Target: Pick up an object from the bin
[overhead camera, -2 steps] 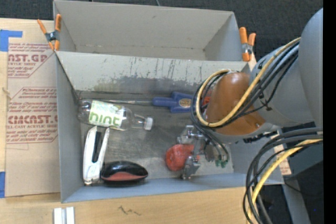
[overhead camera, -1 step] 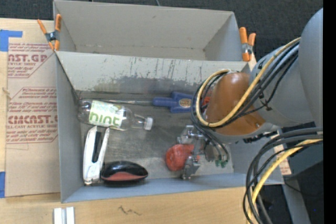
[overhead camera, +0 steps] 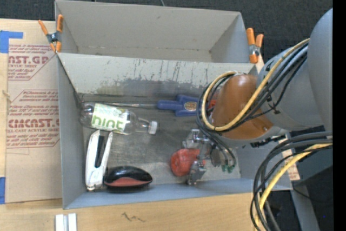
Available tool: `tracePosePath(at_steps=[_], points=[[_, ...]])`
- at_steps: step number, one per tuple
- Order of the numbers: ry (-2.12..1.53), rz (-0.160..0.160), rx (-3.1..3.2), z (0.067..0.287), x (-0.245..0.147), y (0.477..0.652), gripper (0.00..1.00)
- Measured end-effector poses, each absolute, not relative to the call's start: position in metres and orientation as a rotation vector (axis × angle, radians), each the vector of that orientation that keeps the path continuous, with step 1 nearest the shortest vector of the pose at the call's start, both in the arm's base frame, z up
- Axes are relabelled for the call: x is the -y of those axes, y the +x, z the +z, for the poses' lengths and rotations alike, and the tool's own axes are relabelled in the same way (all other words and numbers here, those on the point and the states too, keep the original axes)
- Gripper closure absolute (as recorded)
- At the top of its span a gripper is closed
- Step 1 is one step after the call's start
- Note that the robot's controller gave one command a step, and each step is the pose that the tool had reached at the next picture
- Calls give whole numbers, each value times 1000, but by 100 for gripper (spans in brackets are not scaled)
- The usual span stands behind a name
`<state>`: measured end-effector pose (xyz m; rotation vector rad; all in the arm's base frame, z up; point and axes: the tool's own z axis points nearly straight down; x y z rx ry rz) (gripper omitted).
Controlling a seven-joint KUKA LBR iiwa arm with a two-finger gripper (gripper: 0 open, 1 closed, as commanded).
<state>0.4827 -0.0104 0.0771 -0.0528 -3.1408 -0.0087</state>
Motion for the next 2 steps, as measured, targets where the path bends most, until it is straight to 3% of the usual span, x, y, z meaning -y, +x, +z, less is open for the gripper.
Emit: tracePosePath(at_steps=[1, 2], points=[[-52, -7, 3138, 81, 10, 481, 100], [-53, -3, 3132, 98, 11, 479, 100]])
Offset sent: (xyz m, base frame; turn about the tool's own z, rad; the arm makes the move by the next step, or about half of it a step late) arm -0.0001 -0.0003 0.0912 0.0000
